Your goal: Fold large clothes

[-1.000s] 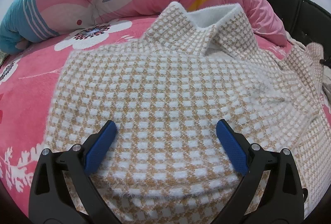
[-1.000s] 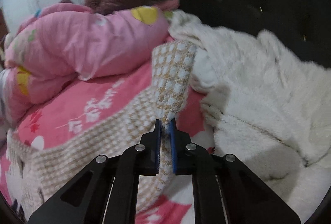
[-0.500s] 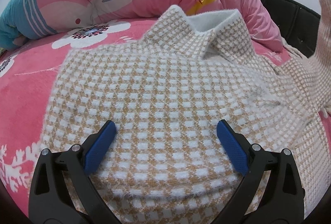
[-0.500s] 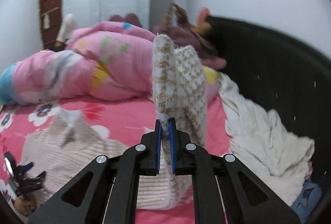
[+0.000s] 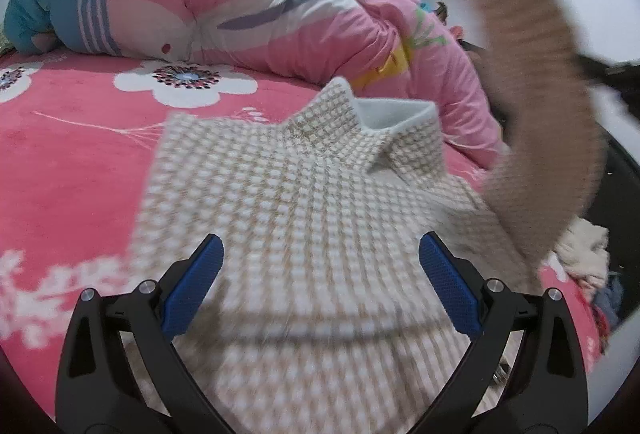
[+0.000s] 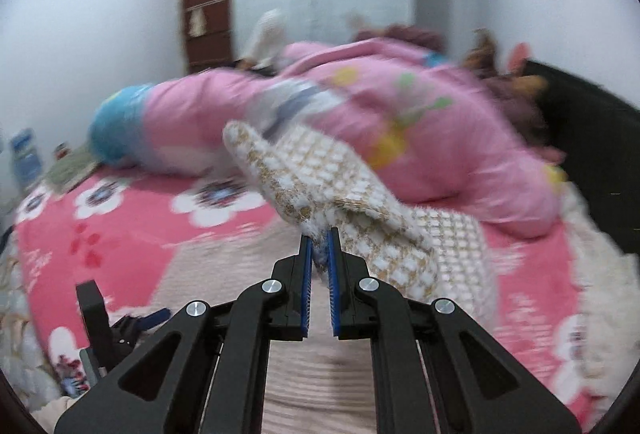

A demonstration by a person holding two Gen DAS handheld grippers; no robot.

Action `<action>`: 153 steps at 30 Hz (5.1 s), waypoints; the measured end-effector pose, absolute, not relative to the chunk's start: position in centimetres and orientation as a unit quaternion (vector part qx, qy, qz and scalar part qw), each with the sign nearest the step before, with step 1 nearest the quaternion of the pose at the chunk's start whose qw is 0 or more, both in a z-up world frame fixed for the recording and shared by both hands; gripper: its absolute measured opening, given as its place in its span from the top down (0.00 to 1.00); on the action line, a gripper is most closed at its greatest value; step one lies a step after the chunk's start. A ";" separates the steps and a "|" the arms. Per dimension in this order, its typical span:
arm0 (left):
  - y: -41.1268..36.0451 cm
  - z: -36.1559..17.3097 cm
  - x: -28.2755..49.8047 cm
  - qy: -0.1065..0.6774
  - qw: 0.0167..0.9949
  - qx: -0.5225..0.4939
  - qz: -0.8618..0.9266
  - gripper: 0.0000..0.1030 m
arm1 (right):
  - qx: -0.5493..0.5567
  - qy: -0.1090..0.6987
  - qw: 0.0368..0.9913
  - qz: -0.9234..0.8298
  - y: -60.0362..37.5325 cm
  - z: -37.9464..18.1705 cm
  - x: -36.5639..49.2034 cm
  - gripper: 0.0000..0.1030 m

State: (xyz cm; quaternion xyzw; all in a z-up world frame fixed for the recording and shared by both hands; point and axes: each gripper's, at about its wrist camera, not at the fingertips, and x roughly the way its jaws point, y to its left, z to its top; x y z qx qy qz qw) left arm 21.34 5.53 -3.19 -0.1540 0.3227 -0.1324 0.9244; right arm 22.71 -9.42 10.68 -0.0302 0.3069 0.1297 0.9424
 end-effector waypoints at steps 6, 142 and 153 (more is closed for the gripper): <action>9.9 -3.1 16.1 0.388 0.897 -0.160 -0.140 0.09 | -0.056 0.459 0.854 0.239 1.2 -2.5 23.8 0.66; 1.8 -7.8 4.7 0.486 0.873 -0.016 0.015 0.07 | 0.031 0.524 0.851 -0.009 -15.7 -7.9 6.1 0.06; 1.6 -7.9 5.0 0.489 0.872 -0.017 0.018 0.07 | 0.033 0.523 0.852 -0.009 -15.4 -8.2 6.0 0.06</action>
